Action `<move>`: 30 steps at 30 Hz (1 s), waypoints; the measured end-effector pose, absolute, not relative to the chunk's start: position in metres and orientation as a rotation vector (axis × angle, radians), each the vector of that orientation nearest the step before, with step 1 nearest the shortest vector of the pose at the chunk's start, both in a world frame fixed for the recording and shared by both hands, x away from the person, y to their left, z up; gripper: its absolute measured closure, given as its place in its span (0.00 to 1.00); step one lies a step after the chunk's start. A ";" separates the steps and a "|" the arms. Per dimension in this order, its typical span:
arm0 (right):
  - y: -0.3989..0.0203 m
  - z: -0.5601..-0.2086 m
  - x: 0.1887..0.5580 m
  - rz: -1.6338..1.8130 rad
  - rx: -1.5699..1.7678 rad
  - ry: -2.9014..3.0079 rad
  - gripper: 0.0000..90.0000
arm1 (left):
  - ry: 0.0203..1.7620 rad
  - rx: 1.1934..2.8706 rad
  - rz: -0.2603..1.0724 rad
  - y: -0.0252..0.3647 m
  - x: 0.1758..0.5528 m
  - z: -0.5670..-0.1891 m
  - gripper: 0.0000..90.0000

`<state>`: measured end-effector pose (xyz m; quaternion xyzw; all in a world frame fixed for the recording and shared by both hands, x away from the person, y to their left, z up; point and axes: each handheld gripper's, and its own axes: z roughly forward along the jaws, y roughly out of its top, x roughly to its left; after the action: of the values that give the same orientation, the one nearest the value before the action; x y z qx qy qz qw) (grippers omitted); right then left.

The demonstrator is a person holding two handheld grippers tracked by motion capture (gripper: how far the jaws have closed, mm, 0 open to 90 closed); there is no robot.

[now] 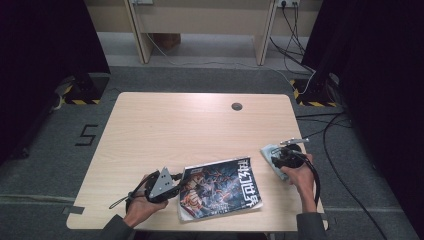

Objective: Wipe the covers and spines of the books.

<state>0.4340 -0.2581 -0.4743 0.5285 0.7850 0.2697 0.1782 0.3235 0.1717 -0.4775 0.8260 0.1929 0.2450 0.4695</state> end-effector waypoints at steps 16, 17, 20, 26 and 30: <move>-0.192 -0.454 0.428 1.123 1.265 2.368 0.48 | 0.477 2.026 0.598 0.172 0.325 -0.478 0.84; -0.188 -0.454 0.428 1.138 1.253 2.383 0.47 | 0.477 2.026 0.598 0.172 0.325 -0.478 0.84; -0.178 -0.456 0.427 1.176 1.227 2.413 0.46 | 0.481 2.024 0.595 0.172 0.325 -0.479 0.84; -0.164 -0.457 0.425 1.202 1.168 2.454 0.44 | 0.482 2.024 0.592 0.172 0.325 -0.479 0.84; -0.156 -0.459 0.426 1.241 1.117 2.475 0.42 | 0.481 2.026 0.591 0.173 0.326 -0.479 0.84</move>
<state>0.4255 -0.1556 -0.4585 0.3729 0.8265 0.4145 0.0779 0.3260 0.1725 -0.4792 0.8266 0.1960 0.2410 0.4692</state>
